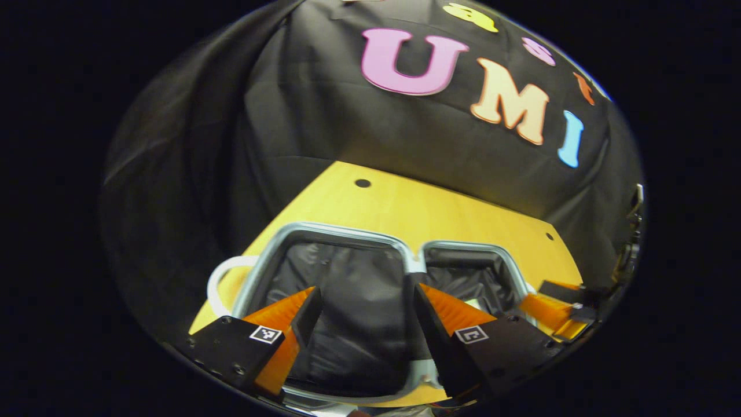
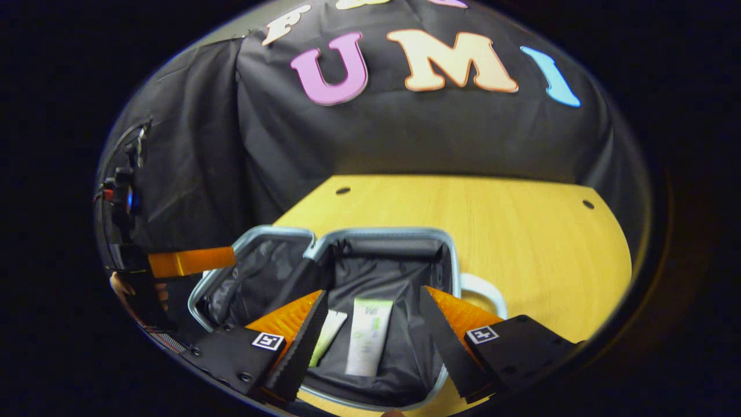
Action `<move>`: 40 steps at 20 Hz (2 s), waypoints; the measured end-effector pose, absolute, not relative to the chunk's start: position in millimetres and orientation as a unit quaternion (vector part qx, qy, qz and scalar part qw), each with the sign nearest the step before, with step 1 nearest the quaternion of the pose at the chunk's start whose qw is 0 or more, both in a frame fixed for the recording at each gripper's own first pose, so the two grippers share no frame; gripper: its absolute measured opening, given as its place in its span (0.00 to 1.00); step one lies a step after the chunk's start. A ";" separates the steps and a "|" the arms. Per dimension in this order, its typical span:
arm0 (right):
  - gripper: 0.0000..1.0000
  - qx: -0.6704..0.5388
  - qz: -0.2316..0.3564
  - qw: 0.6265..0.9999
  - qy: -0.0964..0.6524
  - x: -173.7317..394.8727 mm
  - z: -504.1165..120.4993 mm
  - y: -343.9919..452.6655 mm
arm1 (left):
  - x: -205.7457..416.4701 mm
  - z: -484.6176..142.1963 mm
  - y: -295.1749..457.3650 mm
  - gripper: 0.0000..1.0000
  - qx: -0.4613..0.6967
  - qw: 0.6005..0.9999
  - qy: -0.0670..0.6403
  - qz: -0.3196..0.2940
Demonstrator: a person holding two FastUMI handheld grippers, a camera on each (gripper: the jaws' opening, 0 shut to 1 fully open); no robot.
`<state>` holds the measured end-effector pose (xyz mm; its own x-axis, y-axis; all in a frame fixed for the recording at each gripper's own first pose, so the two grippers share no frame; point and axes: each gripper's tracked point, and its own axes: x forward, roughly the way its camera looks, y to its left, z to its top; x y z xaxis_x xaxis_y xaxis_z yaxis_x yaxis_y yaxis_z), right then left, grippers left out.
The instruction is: First open the suitcase, pack the skin care products into it, and then close the suitcase.
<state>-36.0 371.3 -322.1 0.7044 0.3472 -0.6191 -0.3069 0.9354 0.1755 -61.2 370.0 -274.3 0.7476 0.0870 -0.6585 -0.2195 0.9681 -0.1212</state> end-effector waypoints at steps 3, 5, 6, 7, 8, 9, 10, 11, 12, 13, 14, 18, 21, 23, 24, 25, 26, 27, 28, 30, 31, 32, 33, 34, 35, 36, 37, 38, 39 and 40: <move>0.98 0.003 0.172 0.942 0.288 -20.0 -293.9 357.3 | -63.9 -272.2 425.0 0.93 -0.083 0.927 0.341 0.130; 0.98 -0.007 0.160 0.951 0.265 -11.6 -280.8 344.0 | -68.7 -274.3 457.0 0.93 -0.079 0.923 0.342 0.160; 0.98 -0.006 0.152 0.956 0.251 -4.6 -272.4 338.2 | -72.5 -275.0 470.0 0.93 -0.081 0.918 0.347 0.173; 0.98 -0.005 0.142 0.960 0.240 1.1 -264.2 330.7 | -51.1 -288.2 464.5 0.93 -0.083 0.916 0.347 0.182; 0.98 -0.006 0.132 0.964 0.232 4.4 -259.3 323.0 | -52.2 -291.7 476.2 0.93 -0.085 0.912 0.351 0.193; 0.98 -0.008 0.123 0.966 0.227 8.2 -254.8 314.9 | -54.6 -293.6 486.2 0.90 -0.088 0.910 0.354 0.199; 0.98 -0.010 0.114 0.968 0.225 11.6 -252.7 307.1 | -56.3 -296.9 495.0 0.93 -0.091 0.907 0.357 0.204; 0.98 -0.009 0.104 0.969 0.223 15.0 -248.5 299.5 | -56.0 -303.2 501.9 0.93 -0.094 0.904 0.363 0.205; 0.98 -0.006 0.093 0.971 0.219 18.2 -243.8 292.6 | -60.7 -311.6 509.3 0.93 -0.095 0.899 0.371 0.213; 0.98 -0.002 0.082 0.974 0.213 22.4 -238.3 285.8 | -62.0 -321.5 516.0 0.93 -0.095 0.895 0.378 0.216; 0.98 -0.001 0.073 0.975 0.208 23.6 -234.3 279.2 | -63.8 -331.0 521.5 0.93 -0.097 0.891 0.386 0.218; 0.98 -0.015 0.055 0.979 0.197 24.0 -224.9 259.7 | -73.3 -368.7 532.3 0.87 -0.116 0.872 0.423 0.216; 0.98 -0.020 0.050 0.979 0.197 18.6 -223.5 253.3 | -82.1 -394.4 542.1 0.69 -0.122 0.855 0.451 0.224; 0.98 -0.029 0.048 0.979 0.194 15.3 -222.4 247.5 | -81.7 -403.6 539.8 0.35 -0.136 0.849 0.458 0.226; 0.98 -0.032 0.047 0.980 0.193 13.0 -222.3 243.8 | -81.4 -400.1 537.0 0.24 -0.139 0.849 0.455 0.229; 0.98 -0.033 0.045 0.980 0.191 10.9 -221.5 241.0 | -79.5 -400.3 537.0 0.16 -0.135 0.851 0.452 0.229; 0.98 -0.032 0.044 0.980 0.190 9.8 -220.8 237.9 | -77.6 -394.9 535.9 0.11 -0.128 0.857 0.444 0.229; 0.98 -0.030 0.043 0.981 0.189 9.3 -220.8 235.3 | -75.4 -388.0 533.0 0.09 -0.121 0.860 0.441 0.226; 0.98 -0.028 0.042 0.981 0.188 8.9 -221.1 233.5 | -76.1 -378.7 531.1 0.05 -0.112 0.863 0.438 0.227; 0.98 -0.024 0.052 0.982 0.179 8.9 -216.6 233.1 | -72.1 -354.8 530.5 0.01 -0.091 0.873 0.422 0.226; 0.94 -0.026 0.057 0.984 0.169 9.3 -212.4 232.2 | -69.2 -337.7 528.2 0.01 -0.085 0.880 0.410 0.226; 0.94 -0.027 0.061 0.985 0.156 11.9 -208.7 229.5 | -65.6 -321.3 522.1 0.01 -0.087 0.884 0.400 0.225; 0.94 -0.027 0.066 0.986 0.147 13.3 -205.3 228.3 | -62.7 -301.6 515.2 0.01 -0.087 0.891 0.385 0.225; 0.98 -0.023 0.077 0.986 0.148 12.3 -206.1 230.1 | -65.1 -281.7 512.2 0.02 -0.086 0.896 0.373 0.223; 0.94 -0.024 0.084 0.986 0.143 12.7 -204.4 228.6 | -64.5 -260.5 505.2 0.01 -0.079 0.905 0.357 0.216; 0.98 -0.024 0.086 0.987 0.135 15.8 -200.0 222.8 | -64.8 -239.3 495.1 0.01 -0.070 0.913 0.343 0.210; 1.00 -0.022 0.090 0.987 0.129 17.3 -195.7 218.9 | -65.7 -221.4 484.2 0.01 -0.063 0.920 0.329 0.204; 0.99 -0.016 0.100 0.986 0.131 17.1 -195.4 218.4 | -63.6 -204.2 469.3 0.01 -0.057 0.926 0.314 0.200; 0.99 -0.013 0.110 0.985 0.135 15.8 -195.4 216.7 | -59.7 -188.1 453.5 0.01 -0.052 0.933 0.299 0.195; 0.99 -0.015 0.115 0.984 0.133 16.6 -193.3 209.2 | -55.7 -172.3 438.2 0.01 -0.046 0.938 0.286 0.188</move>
